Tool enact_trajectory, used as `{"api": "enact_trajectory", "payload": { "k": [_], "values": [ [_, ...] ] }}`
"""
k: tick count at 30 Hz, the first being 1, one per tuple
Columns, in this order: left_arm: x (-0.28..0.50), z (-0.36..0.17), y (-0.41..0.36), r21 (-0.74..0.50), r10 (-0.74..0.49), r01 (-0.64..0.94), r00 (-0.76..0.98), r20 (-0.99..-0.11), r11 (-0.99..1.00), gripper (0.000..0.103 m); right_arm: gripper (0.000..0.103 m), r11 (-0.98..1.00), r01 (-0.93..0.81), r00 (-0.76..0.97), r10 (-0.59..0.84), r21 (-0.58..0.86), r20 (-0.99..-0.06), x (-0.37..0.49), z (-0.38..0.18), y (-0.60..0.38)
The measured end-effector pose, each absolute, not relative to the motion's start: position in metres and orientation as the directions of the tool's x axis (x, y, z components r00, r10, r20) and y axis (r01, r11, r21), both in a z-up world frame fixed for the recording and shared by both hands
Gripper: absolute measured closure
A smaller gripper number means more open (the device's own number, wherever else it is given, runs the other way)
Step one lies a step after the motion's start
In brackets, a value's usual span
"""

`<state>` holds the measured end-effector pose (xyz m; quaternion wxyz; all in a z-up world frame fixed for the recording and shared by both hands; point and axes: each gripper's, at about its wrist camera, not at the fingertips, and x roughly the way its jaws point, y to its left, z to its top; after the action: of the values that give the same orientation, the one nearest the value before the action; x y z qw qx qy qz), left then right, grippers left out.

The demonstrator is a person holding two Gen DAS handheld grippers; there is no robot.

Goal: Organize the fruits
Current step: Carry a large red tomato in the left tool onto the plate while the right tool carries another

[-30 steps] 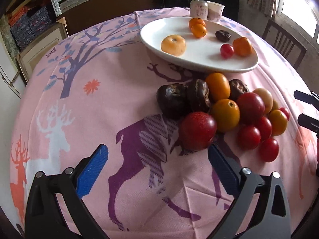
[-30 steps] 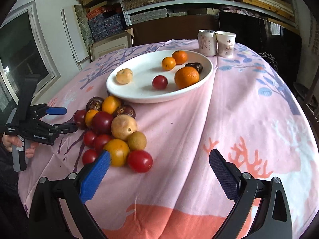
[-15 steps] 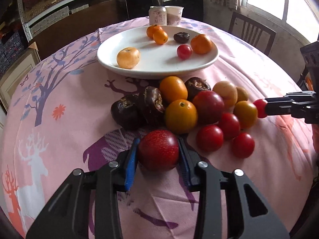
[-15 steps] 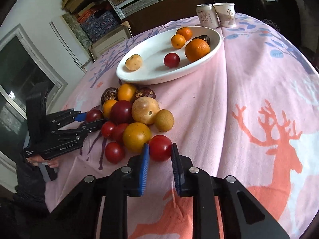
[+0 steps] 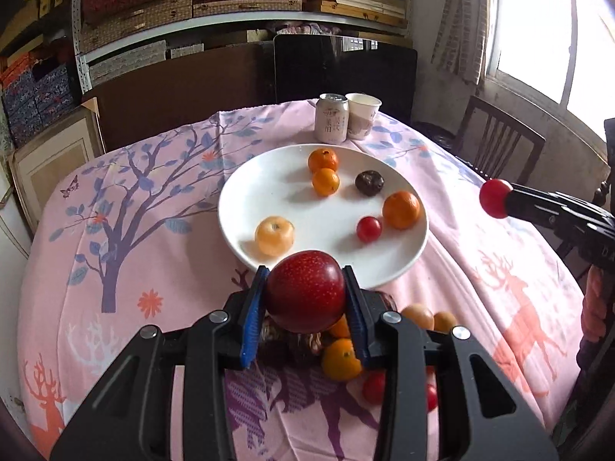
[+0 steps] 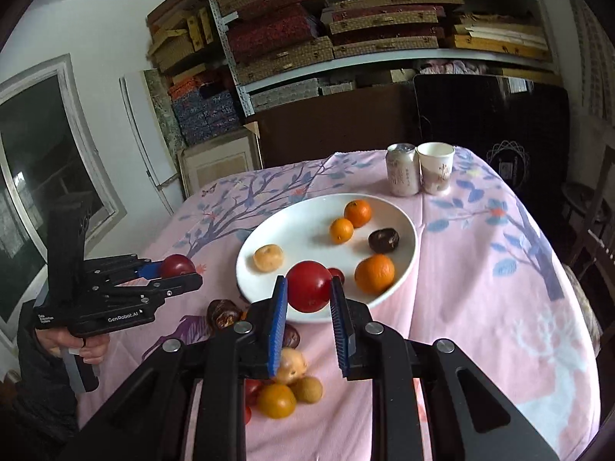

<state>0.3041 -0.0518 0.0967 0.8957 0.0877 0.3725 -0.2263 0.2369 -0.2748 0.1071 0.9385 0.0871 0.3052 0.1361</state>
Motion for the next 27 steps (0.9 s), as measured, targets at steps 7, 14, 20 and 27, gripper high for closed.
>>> {"api": "enact_trajectory", "payload": {
  "k": [7, 14, 20, 27],
  "values": [
    [0.333, 0.072, -0.087, 0.034, -0.320, 0.476, 0.641, -0.698, 0.879, 0.066, 0.081, 0.940, -0.227, 0.701, 0.339, 0.254, -0.628, 0.290, 0.082, -0.261],
    [0.323, 0.060, -0.096, 0.214, -0.224, 0.437, 0.752, -0.620, 0.874, 0.005, 0.015, 0.961, -0.173, 0.710, 0.274, 0.217, -0.649, 0.285, 0.067, -0.264],
    [0.294, 0.076, -0.068, 0.202, -0.207, 0.417, 0.747, -0.632, 0.886, 0.005, 0.008, 0.963, -0.184, 0.737, 0.266, 0.195, -0.622, 0.239, 0.080, -0.270],
    [0.261, 0.045, -0.046, 0.069, -0.254, 0.454, 0.612, -0.749, 0.889, 0.004, 0.006, 0.970, -0.224, 0.692, 0.228, 0.097, -0.685, 0.195, 0.054, -0.248]
  ]
}}
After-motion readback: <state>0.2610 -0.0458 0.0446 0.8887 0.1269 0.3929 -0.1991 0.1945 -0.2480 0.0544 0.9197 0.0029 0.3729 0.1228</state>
